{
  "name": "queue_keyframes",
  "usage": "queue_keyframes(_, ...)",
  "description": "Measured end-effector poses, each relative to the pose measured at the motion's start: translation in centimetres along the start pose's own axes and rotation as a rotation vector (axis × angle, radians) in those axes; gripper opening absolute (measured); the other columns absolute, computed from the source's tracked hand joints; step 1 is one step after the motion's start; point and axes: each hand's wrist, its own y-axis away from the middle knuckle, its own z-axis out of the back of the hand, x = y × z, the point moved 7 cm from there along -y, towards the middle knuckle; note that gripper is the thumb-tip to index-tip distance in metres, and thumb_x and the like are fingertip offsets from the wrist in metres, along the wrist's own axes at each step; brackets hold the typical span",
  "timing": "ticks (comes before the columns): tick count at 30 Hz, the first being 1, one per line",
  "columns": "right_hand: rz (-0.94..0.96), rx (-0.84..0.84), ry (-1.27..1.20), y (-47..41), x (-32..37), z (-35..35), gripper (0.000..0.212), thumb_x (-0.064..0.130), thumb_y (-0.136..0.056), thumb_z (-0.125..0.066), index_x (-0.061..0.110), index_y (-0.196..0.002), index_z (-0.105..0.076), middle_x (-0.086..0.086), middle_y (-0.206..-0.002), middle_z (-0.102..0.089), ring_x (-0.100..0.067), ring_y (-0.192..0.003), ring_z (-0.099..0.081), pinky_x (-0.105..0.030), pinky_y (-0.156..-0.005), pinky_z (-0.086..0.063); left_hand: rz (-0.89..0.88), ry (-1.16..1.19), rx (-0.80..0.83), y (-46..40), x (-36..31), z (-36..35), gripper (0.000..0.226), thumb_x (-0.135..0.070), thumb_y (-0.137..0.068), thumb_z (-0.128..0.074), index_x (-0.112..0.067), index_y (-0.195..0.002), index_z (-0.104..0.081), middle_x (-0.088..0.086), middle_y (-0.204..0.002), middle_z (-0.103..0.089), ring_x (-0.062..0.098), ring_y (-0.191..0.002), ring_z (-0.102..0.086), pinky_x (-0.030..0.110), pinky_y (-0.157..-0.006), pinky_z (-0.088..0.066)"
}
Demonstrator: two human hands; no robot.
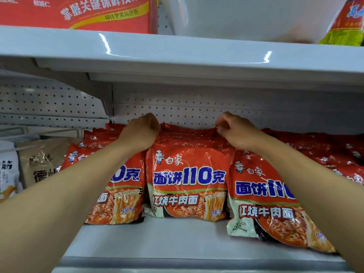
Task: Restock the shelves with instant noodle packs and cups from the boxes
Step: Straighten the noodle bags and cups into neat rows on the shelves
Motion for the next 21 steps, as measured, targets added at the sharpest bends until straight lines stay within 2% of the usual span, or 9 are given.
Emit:
queue_keyframes(2, -0.037, 0.08, 0.045, -0.8, -0.1, -1.1, 0.024, 0.015, -0.096, -0.052, 0.016, -0.119, -0.057, -0.006, -0.123, -0.057, -0.018, -0.104, -0.054, -0.026, -0.082, -0.041, 0.057, -0.018, 0.108, -0.6, -0.1, -1.1, 0.031, -0.027, -0.101, -0.041, -0.008, -0.118, -0.059, 0.011, -0.12, -0.062, 0.027, -0.109, -0.058, 0.028, -0.083, -0.039)
queue_keyframes(5, -0.079, 0.093, 0.068, -1.6, -0.5, -2.0, 0.02, 0.007, -0.093, -0.055, 0.014, -0.108, -0.067, -0.005, -0.122, -0.062, -0.021, -0.111, -0.056, -0.028, -0.093, -0.044, 0.098, -0.058, 0.135, -1.3, 0.0, -1.7, 0.032, -0.023, -0.099, -0.044, -0.003, -0.109, -0.067, 0.014, -0.113, -0.066, 0.027, -0.103, -0.061, 0.03, -0.085, -0.042)
queue_keyframes(10, -0.138, 0.051, 0.023, -1.8, -1.2, -2.0, 0.021, 0.005, -0.093, -0.055, 0.014, -0.105, -0.069, -0.005, -0.12, -0.063, -0.02, -0.111, -0.057, -0.023, -0.088, -0.041, 0.172, -0.086, 0.138, -2.4, 1.3, -2.2, 0.026, -0.024, -0.096, -0.048, -0.006, -0.101, -0.067, 0.011, -0.101, -0.067, 0.023, -0.087, -0.062, 0.031, -0.076, -0.047)
queue_keyframes(12, -0.141, 0.025, -0.048, -1.9, -1.2, -1.6, 0.029, 0.001, -0.094, -0.047, 0.013, -0.11, -0.068, -0.007, -0.127, -0.059, -0.022, -0.117, -0.054, -0.025, -0.092, -0.04, 0.138, -0.159, 0.079, -2.7, 1.2, -1.9, 0.028, -0.029, -0.097, -0.045, -0.013, -0.106, -0.065, 0.01, -0.114, -0.064, 0.027, -0.101, -0.059, 0.039, -0.087, -0.048)
queue_keyframes(14, -0.127, 0.019, -0.115, -2.2, -1.0, -1.4, 0.037, -0.003, -0.094, -0.039, 0.014, -0.111, -0.067, -0.008, -0.136, -0.053, -0.023, -0.124, -0.048, -0.027, -0.097, -0.039, 0.095, -0.182, 0.064, -3.0, 1.0, -2.0, 0.029, -0.031, -0.098, -0.043, -0.018, -0.114, -0.063, 0.008, -0.128, -0.058, 0.031, -0.121, -0.049, 0.048, -0.103, -0.038)
queue_keyframes(16, -0.116, 0.083, -0.099, -2.6, -0.8, -2.0, 0.038, -0.005, -0.093, -0.036, 0.013, -0.104, -0.068, -0.007, -0.139, -0.05, -0.024, -0.126, -0.046, -0.028, -0.099, -0.037, 0.096, -0.122, 0.126, -3.2, 1.1, -2.9, 0.027, -0.027, -0.098, -0.043, -0.016, -0.11, -0.065, 0.009, -0.123, -0.061, 0.03, -0.117, -0.053, 0.048, -0.104, -0.039)
queue_keyframes(18, -0.127, 0.165, -0.058, -3.0, -0.9, -3.1, 0.034, -0.002, -0.095, -0.038, 0.007, -0.106, -0.068, -0.01, -0.13, -0.058, -0.024, -0.117, -0.053, -0.029, -0.096, -0.04, 0.137, -0.05, 0.147, -3.5, 1.7, -3.5, 0.029, -0.024, -0.098, -0.043, -0.01, -0.106, -0.067, 0.012, -0.111, -0.066, 0.028, -0.104, -0.061, 0.046, -0.099, -0.045)
queue_keyframes(21, -0.159, 0.145, -0.023, -3.4, -2.0, -3.3, 0.028, 0.004, -0.096, -0.041, 0.001, -0.107, -0.067, -0.016, -0.113, -0.066, -0.026, -0.1, -0.061, -0.035, -0.092, -0.049, 0.153, -0.044, 0.104, -3.8, 2.4, -3.7, 0.029, -0.025, -0.097, -0.043, -0.007, -0.1, -0.067, 0.011, -0.099, -0.067, 0.026, -0.094, -0.063, 0.044, -0.096, -0.047)
